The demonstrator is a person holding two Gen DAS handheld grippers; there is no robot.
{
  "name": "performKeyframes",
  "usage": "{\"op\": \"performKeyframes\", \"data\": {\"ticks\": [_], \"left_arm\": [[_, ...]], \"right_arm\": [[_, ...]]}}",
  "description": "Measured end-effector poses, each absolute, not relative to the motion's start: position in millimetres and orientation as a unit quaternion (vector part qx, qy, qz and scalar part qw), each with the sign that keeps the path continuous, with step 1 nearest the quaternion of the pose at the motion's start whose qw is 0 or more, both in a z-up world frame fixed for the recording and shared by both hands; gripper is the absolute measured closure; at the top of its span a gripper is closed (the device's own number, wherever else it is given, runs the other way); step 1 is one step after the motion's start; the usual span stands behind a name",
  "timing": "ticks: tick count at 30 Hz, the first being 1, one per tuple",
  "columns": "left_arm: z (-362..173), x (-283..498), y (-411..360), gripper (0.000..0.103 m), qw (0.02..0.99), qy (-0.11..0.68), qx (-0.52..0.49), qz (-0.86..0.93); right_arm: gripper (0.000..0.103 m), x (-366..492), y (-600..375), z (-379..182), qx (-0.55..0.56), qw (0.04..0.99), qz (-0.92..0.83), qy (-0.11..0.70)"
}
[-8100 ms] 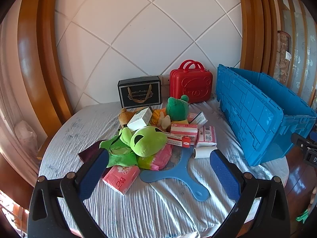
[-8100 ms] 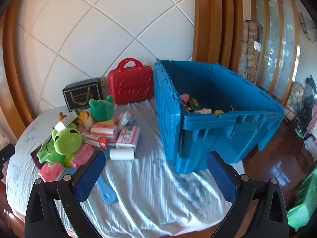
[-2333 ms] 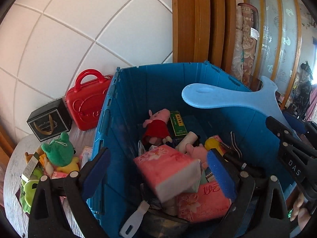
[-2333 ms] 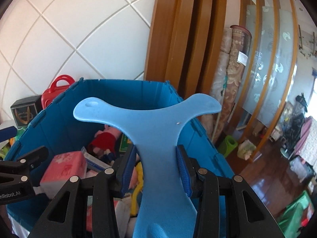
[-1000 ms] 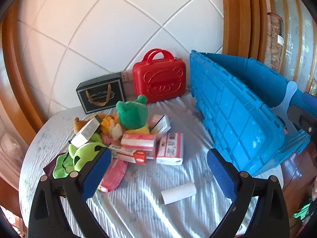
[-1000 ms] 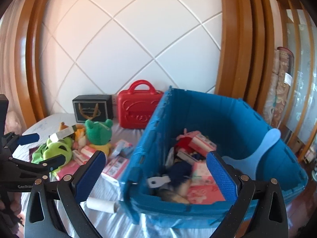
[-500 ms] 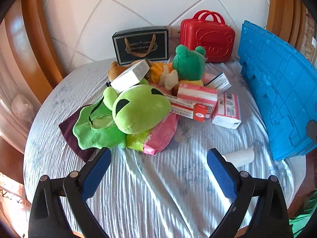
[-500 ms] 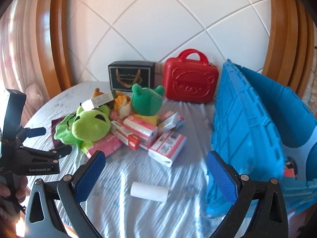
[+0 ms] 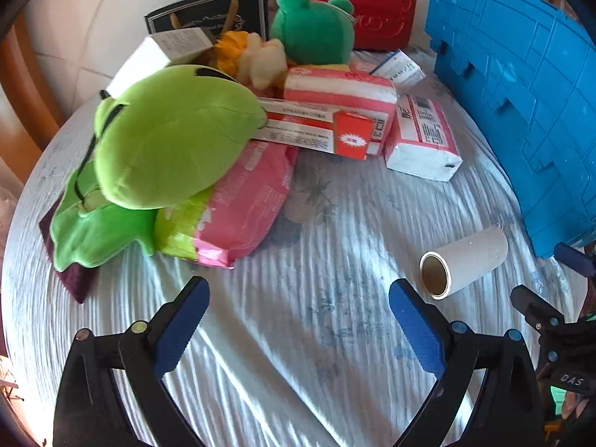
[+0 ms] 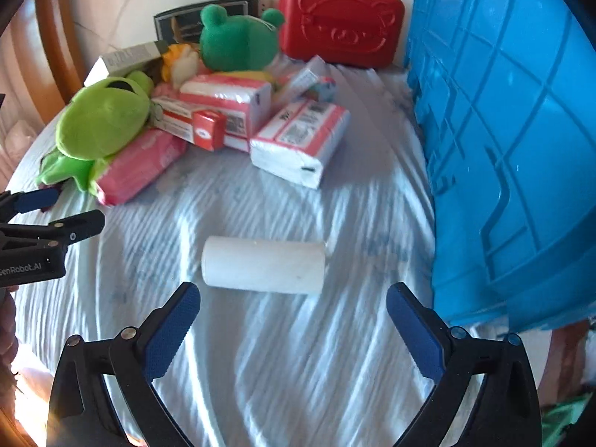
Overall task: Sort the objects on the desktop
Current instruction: 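Return both grippers to the table toward the white roller and tissue pack, then grasp the white roller with left gripper while right gripper grasps a white-pink tissue pack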
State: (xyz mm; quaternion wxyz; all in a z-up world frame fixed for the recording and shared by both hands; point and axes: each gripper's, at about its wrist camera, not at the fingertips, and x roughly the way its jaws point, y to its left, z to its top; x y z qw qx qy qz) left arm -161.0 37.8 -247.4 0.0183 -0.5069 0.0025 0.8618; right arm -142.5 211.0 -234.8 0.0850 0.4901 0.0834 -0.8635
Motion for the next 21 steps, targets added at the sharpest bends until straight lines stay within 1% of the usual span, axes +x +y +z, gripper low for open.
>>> {"op": "performKeyframes", "data": {"ticks": [2,3,4,8,11,15,21], "left_arm": [[-259,-172,50,0.005,0.027,0.011,-0.509,0.86],[-263,-178,56,0.005,0.031,0.015,-0.508,0.86],[-265,-185,61,0.005,0.037,0.013,-0.504,0.863],[-263,-213,80,0.005,0.069,-0.022,-0.487,0.871],[-272,-225,97,0.005,0.105,-0.043,-0.508,0.854],[-279,-209,110,0.005,0.123,-0.014,-0.516,0.848],[-273,-191,102,0.005,0.104,0.014,-0.517,0.849]], "right_arm": [[0.045,-141,218,-252,0.5,0.062,-0.86,0.078],[0.05,-140,222,-261,0.508,0.052,-0.857,0.07],[0.054,-139,227,-268,0.516,0.045,-0.853,0.064],[0.054,-139,241,-293,0.536,0.025,-0.842,0.051],[0.054,-148,246,-302,0.539,0.018,-0.84,0.051],[0.053,-174,244,-306,0.528,0.031,-0.847,0.045],[0.053,-204,228,-293,0.488,0.084,-0.868,0.039]]}}
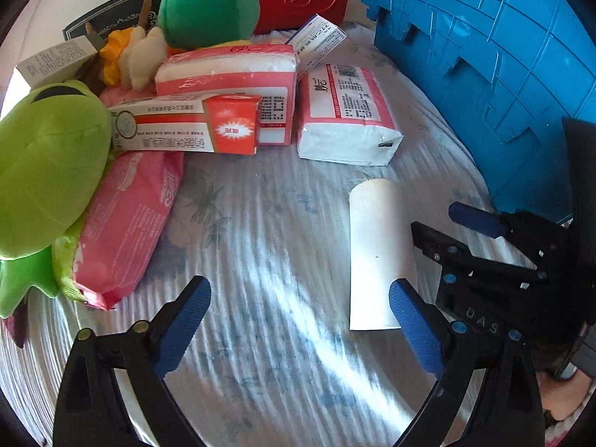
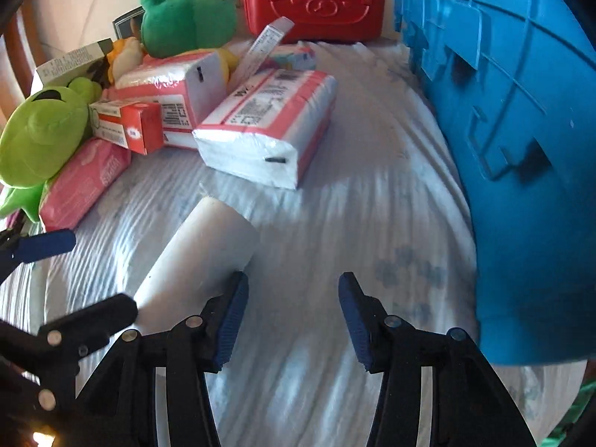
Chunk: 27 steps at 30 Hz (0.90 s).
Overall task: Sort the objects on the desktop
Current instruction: 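Grasp the white roller with left gripper while right gripper grasps a white-pink tissue pack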
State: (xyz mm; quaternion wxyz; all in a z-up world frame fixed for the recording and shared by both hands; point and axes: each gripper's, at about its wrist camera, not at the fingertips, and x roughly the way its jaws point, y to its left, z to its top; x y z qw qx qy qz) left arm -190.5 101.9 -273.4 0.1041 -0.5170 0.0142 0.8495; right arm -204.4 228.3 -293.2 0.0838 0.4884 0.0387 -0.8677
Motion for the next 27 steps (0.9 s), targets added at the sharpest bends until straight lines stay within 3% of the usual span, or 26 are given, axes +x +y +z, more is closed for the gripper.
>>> {"op": "performKeyframes", "data": {"ticks": [6,8,9,10,12,22,24,27], "left_arm": [[-273,-200,116,0.005,0.116,0.008,-0.514,0.85],[-285,-207,128,0.005,0.112,0.031,-0.524,0.844],[-290,-206,132,0.015,0.102,0.048,-0.528,0.842],[-295,-207,136,0.035,0.1,0.056,-0.53,0.84],[-300,-209,133,0.057,0.103,0.034,-0.54,0.834],[-294,-229,60,0.058,-0.014,-0.008,-0.506,0.863],[-300,-237,50,0.058,-0.023,-0.018,-0.511,0.859],[-299,-244,42,0.058,-0.021,-0.035,-0.505,0.862]], "right_arm": [[0.044,-187,243,-285,0.494,0.063,-0.866,0.048],[0.029,-175,253,-286,0.506,0.061,-0.86,0.04],[0.029,-171,253,-286,0.51,0.059,-0.857,0.039],[0.029,-167,255,-287,0.512,0.056,-0.856,0.04],[0.029,-166,259,-288,0.512,0.051,-0.857,0.037],[0.031,-211,222,-277,0.475,0.09,-0.875,0.011],[0.028,-227,211,-276,0.467,0.089,-0.88,0.008],[0.014,-256,201,-274,0.459,0.079,-0.885,0.0]]}}
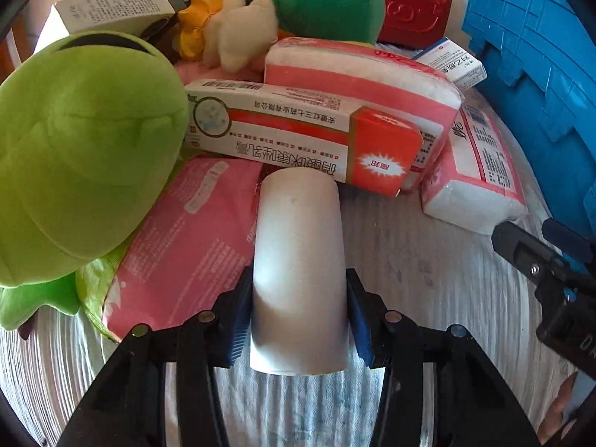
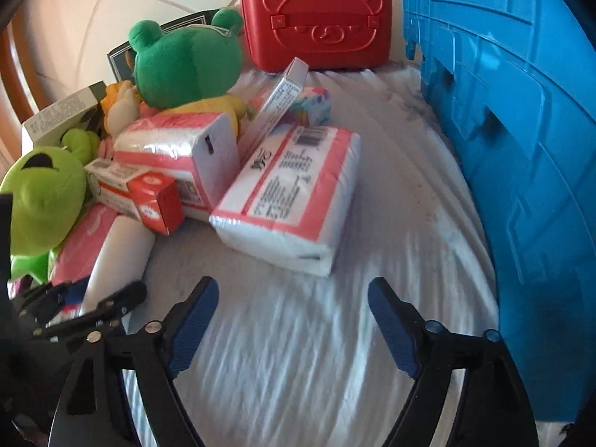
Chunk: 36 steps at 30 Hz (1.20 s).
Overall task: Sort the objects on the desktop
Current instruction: 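Grasp the white roller with left gripper while right gripper grasps a white-pink tissue pack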
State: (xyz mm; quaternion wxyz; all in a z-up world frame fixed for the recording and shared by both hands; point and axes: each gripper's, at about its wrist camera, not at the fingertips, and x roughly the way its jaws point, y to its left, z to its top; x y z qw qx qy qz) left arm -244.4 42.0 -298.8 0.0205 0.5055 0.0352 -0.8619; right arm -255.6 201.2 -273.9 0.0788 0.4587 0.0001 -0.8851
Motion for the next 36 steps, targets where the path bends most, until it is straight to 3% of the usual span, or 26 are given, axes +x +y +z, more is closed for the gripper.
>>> {"op": "performKeyframes", "data": {"ticks": [5,11,16,25,32,33,35,36], "left_arm": [[-297,-255,41,0.058,0.012,0.035,0.508,-0.861],[-295,-259,36,0.058,0.006,0.04,0.509,-0.86],[-292,-252,34,0.057,0.008,0.04,0.51,-0.859],[-288,-211,35,0.057,0.001,0.034,0.523,-0.852],[-294,-200,53,0.057,0.007,0.022,0.526,-0.85],[-293,-199,54,0.057,0.009,0.021,0.526,-0.85],[-291,-197,53,0.057,0.01,0.02,0.522,-0.852],[-289,-203,56,0.057,0.011,0.019,0.52,-0.854]], "right_arm": [[0.0,-292,187,-275,0.46,0.069,-0.885,-0.008],[0.005,-316,176,-295,0.483,0.061,-0.873,0.0],[0.008,-287,186,-294,0.489,0.079,-0.869,0.01],[0.004,-204,209,-288,0.541,0.114,-0.832,0.03],[0.0,-227,212,-281,0.526,0.076,-0.847,-0.002],[0.0,-233,211,-283,0.523,0.075,-0.849,-0.004],[0.015,-238,204,-287,0.529,0.073,-0.845,0.011],[0.017,-241,204,-286,0.524,0.071,-0.849,0.019]]}}
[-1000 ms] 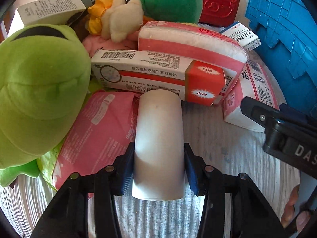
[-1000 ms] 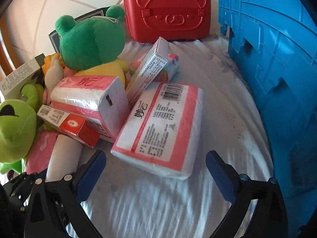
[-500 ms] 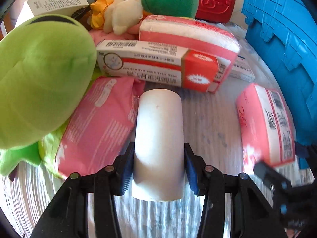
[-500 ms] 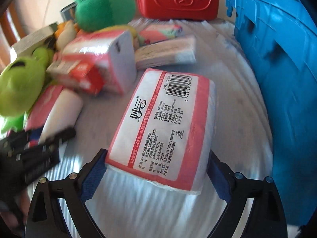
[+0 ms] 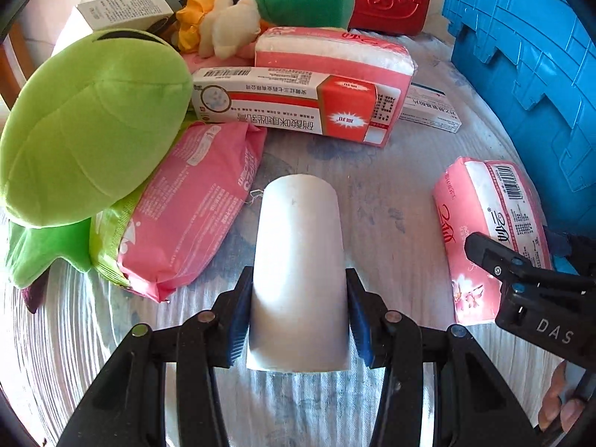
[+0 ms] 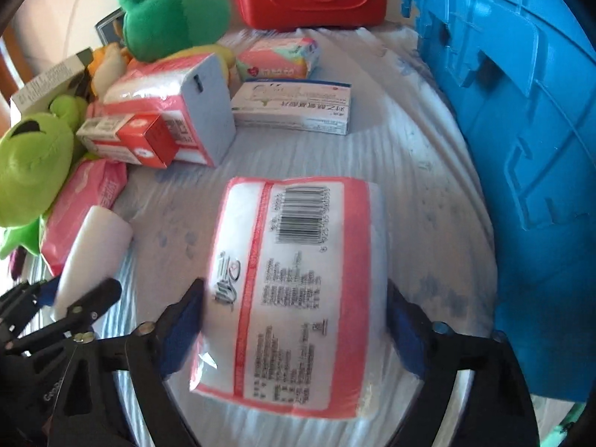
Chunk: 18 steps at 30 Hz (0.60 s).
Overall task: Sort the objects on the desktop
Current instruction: 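Grasp the white roller with left gripper while right gripper grasps a white-pink tissue pack, then carry roller and tissue pack over the blue bin and release both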
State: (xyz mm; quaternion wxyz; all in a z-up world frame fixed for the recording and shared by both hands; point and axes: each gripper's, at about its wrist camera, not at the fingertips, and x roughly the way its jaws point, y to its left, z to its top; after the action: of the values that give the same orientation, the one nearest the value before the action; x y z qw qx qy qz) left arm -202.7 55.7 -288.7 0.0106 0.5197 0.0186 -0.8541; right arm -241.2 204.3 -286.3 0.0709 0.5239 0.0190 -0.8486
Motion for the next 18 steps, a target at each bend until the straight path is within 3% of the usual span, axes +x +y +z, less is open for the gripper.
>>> {"op": "performKeyframes", "data": {"ticks": [7,18], "left_arm": [[-245,-194,51,0.057,0.016,0.017,0.485,-0.874],[-115,-167,52,0.057,0.024,-0.003,0.369,-0.929]], "right_arm": [[0.018,-212,197,-241,0.476,0.108,-0.872,0.037],[0.018,-183,185,-100,0.33,0.143,-0.932,0.041]]}}
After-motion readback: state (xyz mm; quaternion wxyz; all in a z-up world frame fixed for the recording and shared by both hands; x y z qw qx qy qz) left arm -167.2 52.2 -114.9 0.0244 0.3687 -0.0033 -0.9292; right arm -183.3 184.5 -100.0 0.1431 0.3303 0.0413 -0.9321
